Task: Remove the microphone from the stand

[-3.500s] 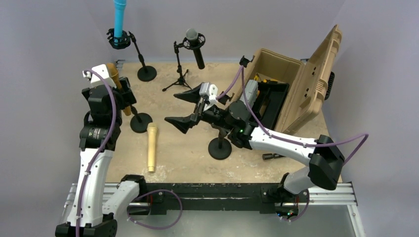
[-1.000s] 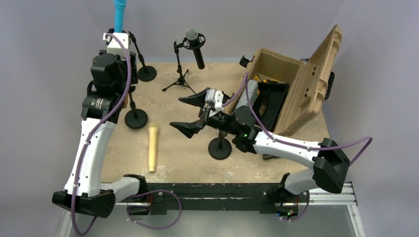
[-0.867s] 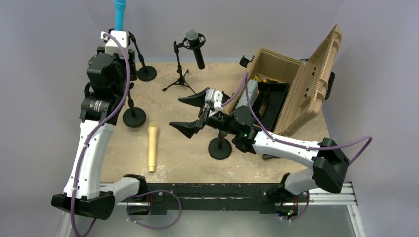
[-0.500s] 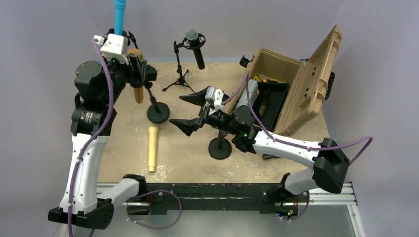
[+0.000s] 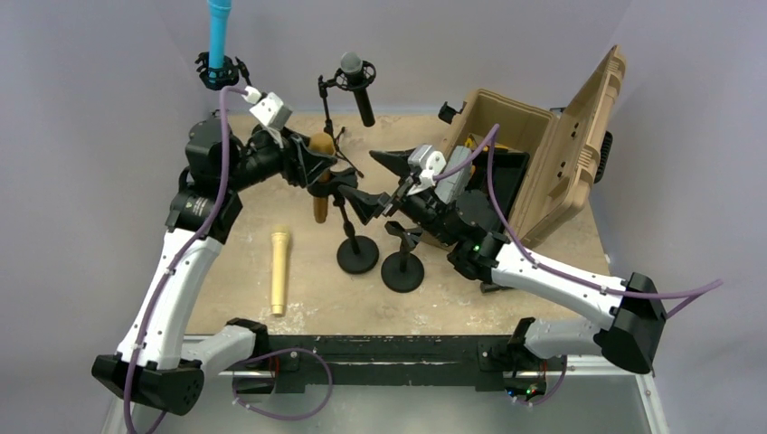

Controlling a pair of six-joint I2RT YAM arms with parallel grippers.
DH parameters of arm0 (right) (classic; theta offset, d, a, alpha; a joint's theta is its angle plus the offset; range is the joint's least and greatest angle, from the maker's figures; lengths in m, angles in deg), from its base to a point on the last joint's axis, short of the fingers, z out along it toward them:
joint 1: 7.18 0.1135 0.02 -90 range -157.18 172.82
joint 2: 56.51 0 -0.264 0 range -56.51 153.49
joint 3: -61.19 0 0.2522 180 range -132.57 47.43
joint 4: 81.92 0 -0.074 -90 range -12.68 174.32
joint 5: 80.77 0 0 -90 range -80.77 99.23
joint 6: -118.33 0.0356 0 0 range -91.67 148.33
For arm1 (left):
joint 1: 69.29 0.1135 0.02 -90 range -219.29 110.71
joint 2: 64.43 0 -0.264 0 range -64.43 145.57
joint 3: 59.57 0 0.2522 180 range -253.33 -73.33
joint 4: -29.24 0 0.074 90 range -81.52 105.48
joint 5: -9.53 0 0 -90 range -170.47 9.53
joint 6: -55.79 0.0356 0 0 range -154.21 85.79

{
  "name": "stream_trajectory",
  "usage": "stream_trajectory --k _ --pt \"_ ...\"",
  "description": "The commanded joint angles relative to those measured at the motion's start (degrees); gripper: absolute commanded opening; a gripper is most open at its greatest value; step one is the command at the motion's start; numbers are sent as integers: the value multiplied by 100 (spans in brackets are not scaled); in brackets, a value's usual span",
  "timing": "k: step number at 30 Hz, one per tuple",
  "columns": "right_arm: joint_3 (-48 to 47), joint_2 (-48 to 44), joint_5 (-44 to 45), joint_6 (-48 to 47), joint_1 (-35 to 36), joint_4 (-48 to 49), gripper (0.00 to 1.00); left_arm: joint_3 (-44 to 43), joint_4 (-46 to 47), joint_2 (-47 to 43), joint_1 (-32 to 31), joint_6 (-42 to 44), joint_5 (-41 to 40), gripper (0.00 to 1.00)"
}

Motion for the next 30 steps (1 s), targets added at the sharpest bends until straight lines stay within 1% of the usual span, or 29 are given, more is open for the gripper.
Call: stream_trajectory --k 1,4,9,11,15,17,23,28,30 --pt "126 -276 -64 -580 -53 -259 95 157 974 27 -143 85 1041 0" --pt "179 -291 -300 -766 -55 -388 93 432 1039 -34 -225 119 1035 0" --pt "464 -338 -432 -920 -141 -342 90 543 829 -253 -471 534 1035 0" --pt "607 -401 -689 -964 -237 -129 89 618 863 -345 -495 602 1075 0" --pt "1147 -588 -1605 -1075 -516 691 88 674 895 -361 -525 711 1369 0" --pt "1322 -593 -1784 -1073 -651 1012 88 684 884 -358 -559 758 1488 0" --pt "1150 -289 -2047 -1375 -740 801 87 689 842 -411 -609 780 1639 0" --pt "1240 -232 -2425 -1376 -740 1027 87 710 832 -446 -610 939 1601 0" --pt "1164 -104 -2485 -1410 -740 920 87 711 850 -446 -618 919 1617 0"
